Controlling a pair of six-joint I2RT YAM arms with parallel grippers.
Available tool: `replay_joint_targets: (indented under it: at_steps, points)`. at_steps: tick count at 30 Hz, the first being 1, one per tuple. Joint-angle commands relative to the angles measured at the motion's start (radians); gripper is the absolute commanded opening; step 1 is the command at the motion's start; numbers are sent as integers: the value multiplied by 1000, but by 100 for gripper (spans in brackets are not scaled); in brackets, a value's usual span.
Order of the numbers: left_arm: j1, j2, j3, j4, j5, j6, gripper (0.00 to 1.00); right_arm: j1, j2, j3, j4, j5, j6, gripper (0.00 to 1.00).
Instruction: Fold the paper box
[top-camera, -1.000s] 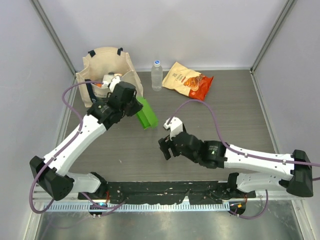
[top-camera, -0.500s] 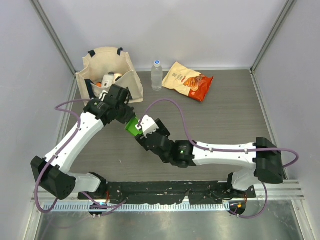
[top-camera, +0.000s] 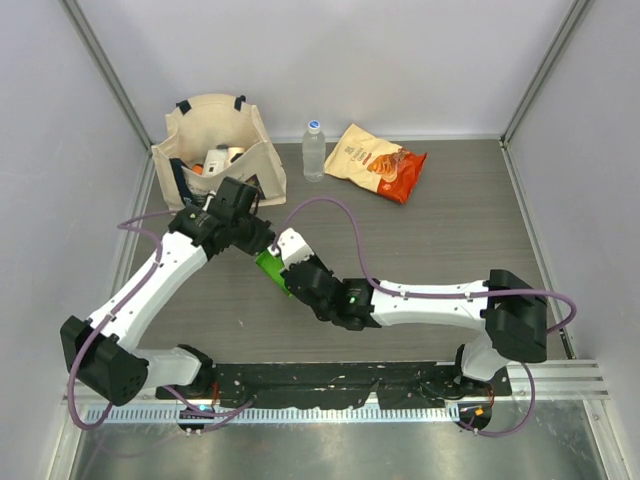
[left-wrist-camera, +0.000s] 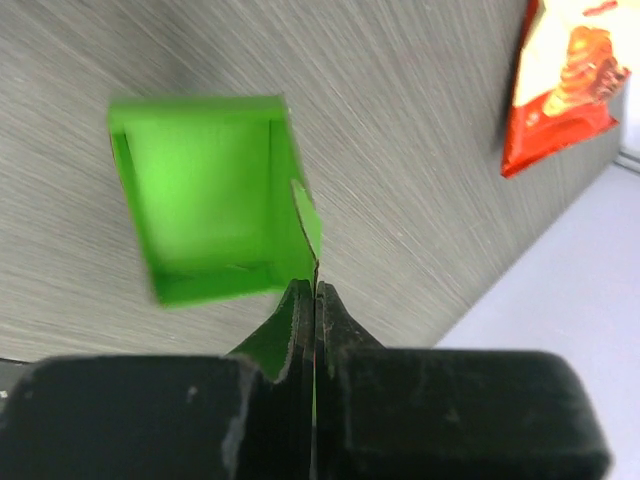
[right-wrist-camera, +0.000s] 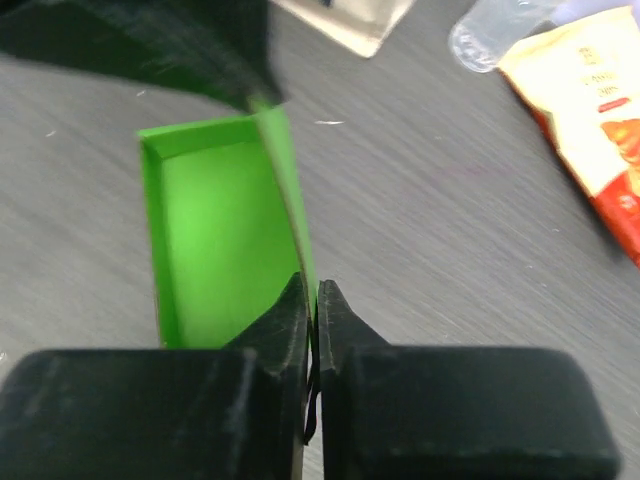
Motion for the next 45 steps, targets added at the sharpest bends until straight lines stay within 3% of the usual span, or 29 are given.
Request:
replay_joint_targets:
  at_steps: [1,2,4,5,7,8,10,11,17,21,25,30,36,38,41,45]
  points:
    - [15,-75,-93,122,53,-3,0,-27,-85,-72,103,-49,13,1]
    - [21,-86,-124,161,94,-10,0,-41,-120,-125,129,-74,5,1]
    - [46,-121,-211,290,149,-16,19,-64,-154,-167,171,-153,14,1]
    - [52,-132,-236,331,174,-2,36,-99,-187,-196,170,-169,25,1]
    - [72,-170,-282,384,174,41,57,-139,-221,-221,145,-250,45,1]
    - [78,-187,-298,397,156,59,72,-168,-253,-240,130,-314,54,1]
    - [99,-248,-362,504,144,174,92,-252,-296,-289,90,-481,71,1]
    - [125,-264,-382,537,134,215,96,-280,-339,-309,90,-549,69,1]
    - [204,-391,-606,826,251,637,93,-420,-395,-353,-35,-886,60,1]
    - [204,-359,-669,911,430,746,89,-440,-366,-290,-172,-985,22,1]
    - [201,-298,-690,999,571,802,79,-443,-327,-210,-309,-1019,-29,1]
    - [163,-269,-707,1056,579,833,68,-443,-278,-179,-364,-918,-124,5]
    - [-60,-310,-704,1010,325,902,64,-443,-238,-185,-334,-706,-205,26]
    - [-80,-315,-715,1032,282,892,63,-443,-220,-178,-320,-619,-210,37]
    - [-94,-296,-721,1052,263,882,63,-440,-185,-138,-333,-505,-178,45]
    - [-97,-264,-697,1030,234,866,63,-428,-197,-132,-390,-414,-95,48]
